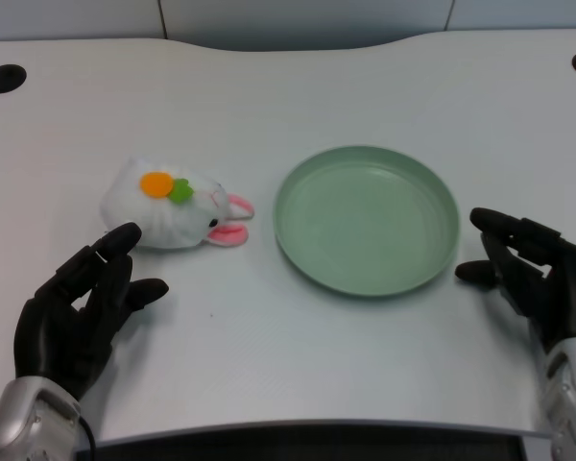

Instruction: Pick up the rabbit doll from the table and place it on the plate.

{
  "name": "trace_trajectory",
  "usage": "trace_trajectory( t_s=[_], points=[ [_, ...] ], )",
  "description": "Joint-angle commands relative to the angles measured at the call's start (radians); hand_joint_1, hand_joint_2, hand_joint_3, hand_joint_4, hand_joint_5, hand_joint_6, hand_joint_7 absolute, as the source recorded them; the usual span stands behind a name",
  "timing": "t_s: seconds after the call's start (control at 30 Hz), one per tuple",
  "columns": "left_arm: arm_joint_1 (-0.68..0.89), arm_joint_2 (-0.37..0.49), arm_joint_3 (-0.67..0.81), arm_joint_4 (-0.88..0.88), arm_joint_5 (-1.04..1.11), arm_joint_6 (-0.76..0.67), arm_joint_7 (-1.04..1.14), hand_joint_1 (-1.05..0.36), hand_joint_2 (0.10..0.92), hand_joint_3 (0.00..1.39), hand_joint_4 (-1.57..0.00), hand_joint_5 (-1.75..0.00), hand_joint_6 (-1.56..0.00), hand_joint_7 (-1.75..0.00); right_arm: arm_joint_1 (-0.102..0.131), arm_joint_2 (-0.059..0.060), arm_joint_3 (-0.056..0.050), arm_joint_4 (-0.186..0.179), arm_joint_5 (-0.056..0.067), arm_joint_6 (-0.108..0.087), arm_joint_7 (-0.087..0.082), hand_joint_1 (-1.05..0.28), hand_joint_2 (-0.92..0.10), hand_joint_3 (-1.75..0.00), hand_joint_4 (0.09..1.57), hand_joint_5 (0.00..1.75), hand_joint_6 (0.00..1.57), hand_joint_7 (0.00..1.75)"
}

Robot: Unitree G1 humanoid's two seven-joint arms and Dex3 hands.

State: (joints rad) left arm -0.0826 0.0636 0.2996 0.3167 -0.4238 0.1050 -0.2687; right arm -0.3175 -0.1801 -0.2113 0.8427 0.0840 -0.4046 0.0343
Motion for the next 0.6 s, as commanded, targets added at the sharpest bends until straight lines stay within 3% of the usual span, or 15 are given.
trace_trajectory(
  t_s=[0.03, 0.13, 0.27, 0.43, 0.5, 0.6],
  points=[
    [0.004, 0.002, 0.002, -0.001, 0.000, -0.002, -0.003, -0.54, 0.921, 0.17, -0.44, -1.36, -0.86, -0.07, 0.007, -0.001, -0.007, 0.006, 0.008, -0.006, 0.003, -0.39, -0.92, -0.17, 0.88, 0.84, 1.02, 0.00],
    [0.002, 0.005, 0.002, 0.003, -0.001, -0.003, -0.009, -0.54, 0.921, 0.17, -0.44, -1.36, -0.85, -0.06, 0.005, -0.002, -0.007, 0.014, 0.007, -0.023, 0.006, -0.40, -0.92, -0.17, 0.87, 0.85, 1.02, 0.00],
    [0.002, 0.004, -0.001, -0.007, 0.003, 0.010, 0.005, -0.54, 0.921, 0.16, -0.43, -1.36, -0.84, -0.06, 0.005, -0.002, -0.007, 0.004, 0.008, 0.002, 0.003, -0.40, -0.92, -0.17, 0.88, 0.85, 1.02, 0.00],
    [0.001, 0.006, -0.002, 0.001, 0.005, -0.003, -0.006, -0.54, 0.921, 0.17, -0.42, -1.36, -0.84, -0.06, 0.004, -0.004, -0.009, 0.007, 0.010, -0.005, 0.012, -0.38, -0.92, -0.18, 0.86, 0.85, 1.01, 0.00],
    [0.001, 0.005, 0.001, 0.002, -0.001, 0.000, -0.009, -0.54, 0.921, 0.17, -0.42, -1.36, -0.84, -0.06, 0.003, -0.002, -0.012, 0.017, 0.012, -0.019, 0.015, -0.39, -0.92, -0.18, 0.86, 0.85, 1.02, 0.00],
    [0.002, 0.006, 0.003, 0.002, -0.003, 0.002, -0.011, -0.54, 0.921, 0.18, -0.42, -1.36, -0.84, -0.06, 0.003, -0.001, -0.014, 0.022, 0.011, -0.025, 0.017, -0.39, -0.92, -0.17, 0.87, 0.86, 1.03, 0.01]
  ],
)
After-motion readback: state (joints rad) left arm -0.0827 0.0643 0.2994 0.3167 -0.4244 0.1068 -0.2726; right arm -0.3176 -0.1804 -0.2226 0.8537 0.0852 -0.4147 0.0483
